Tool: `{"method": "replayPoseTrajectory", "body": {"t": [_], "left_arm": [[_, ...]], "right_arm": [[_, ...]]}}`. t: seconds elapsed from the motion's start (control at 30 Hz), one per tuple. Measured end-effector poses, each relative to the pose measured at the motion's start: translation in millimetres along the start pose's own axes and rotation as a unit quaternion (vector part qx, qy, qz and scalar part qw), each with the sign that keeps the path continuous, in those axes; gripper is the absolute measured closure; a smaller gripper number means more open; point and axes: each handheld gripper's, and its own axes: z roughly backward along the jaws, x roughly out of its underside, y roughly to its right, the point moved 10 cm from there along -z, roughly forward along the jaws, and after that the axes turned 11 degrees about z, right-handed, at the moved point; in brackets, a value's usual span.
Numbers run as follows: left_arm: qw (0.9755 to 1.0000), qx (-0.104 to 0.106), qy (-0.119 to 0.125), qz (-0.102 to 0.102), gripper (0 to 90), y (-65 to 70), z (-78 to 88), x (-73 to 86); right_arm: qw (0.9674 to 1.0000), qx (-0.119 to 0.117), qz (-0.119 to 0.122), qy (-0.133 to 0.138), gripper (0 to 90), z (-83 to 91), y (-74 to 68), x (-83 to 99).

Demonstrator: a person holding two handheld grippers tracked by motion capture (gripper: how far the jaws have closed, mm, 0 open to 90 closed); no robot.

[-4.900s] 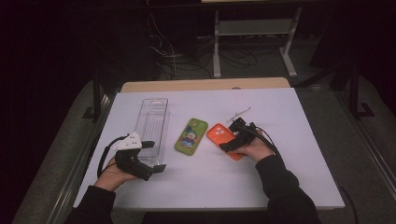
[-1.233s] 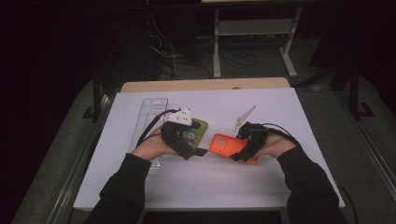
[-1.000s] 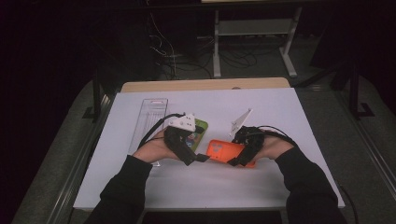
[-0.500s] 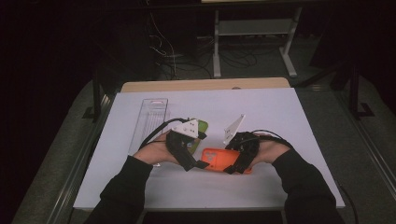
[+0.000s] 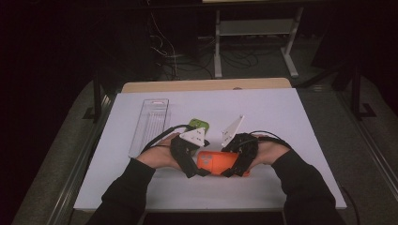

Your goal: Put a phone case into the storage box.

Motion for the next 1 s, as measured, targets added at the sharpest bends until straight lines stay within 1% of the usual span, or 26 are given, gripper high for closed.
{"method": "replayPoseTrajectory", "body": {"t": [0.03,0.07,0.13,0.17,0.2,0.43,0.47,0.53,0.57,0.67,0.7,0.8,1.0], "left_arm": [[1.0,-0.001,-0.004,0.0,0.0,-0.5,-1.8,0.9],[0.9999,-0.001,-0.009,0.004,0.0,-0.3,-3.6,2.5],[0.9999,0.005,-0.014,0.004,0.0,1.7,-6.7,3.9],[0.9999,0.005,-0.015,0.001,0.0,1.4,-7.2,3.9],[0.9999,0.006,-0.014,0.003,0.0,1.7,-8.0,3.8],[0.9997,0.011,-0.021,0.003,0.0,3.3,-10.6,5.8],[0.9996,0.012,-0.026,0.002,0.4,3.1,-10.5,6.8],[0.9996,0.008,-0.027,0.002,6.1,3.3,-11.9,7.3],[0.9995,0.012,-0.029,0.005,6.2,4.3,-12.3,8.0],[0.9994,0.011,-0.033,-0.001,8.0,4.1,-12.6,8.5],[0.9994,0.013,-0.032,0.0,8.8,4.8,-12.8,8.4],[0.9995,0.013,-0.03,0.0,13.2,5.7,-12.4,7.6],[0.9994,0.015,-0.03,-0.001,15.0,6.0,-12.6,7.7]], "right_arm": [[1.0,0.001,0.001,0.002,15.1,0.4,0.1,-1.2],[1.0,0.0,0.0,0.003,15.1,1.2,-0.5,-1.9],[1.0,0.002,0.004,0.006,15.1,1.7,-0.8,-3.9],[0.9999,0.001,0.009,0.009,15.1,2.1,-1.2,-5.1],[0.9999,0.001,0.01,0.01,15.1,2.4,-1.4,-5.6],[0.9998,0.001,0.013,0.012,15.1,2.1,-2.3,-7.9],[0.9998,0.002,0.014,0.012,15.1,2.0,-2.1,-8.4],[0.9998,0.002,0.013,0.011,15.1,1.8,-2.3,-9.0],[0.9999,0.003,0.013,0.011,15.1,1.7,-1.9,-9.1],[0.9998,0.002,0.015,0.01,15.1,1.2,-1.9,-9.4],[0.9998,0.001,0.015,0.011,15.1,1.2,-2.2,-9.7],[0.9998,0.002,0.018,0.01,15.1,1.4,-1.9,-9.7],[0.9998,0.002,0.018,0.012,15.1,2.5,-2.1,-9.6]]}}
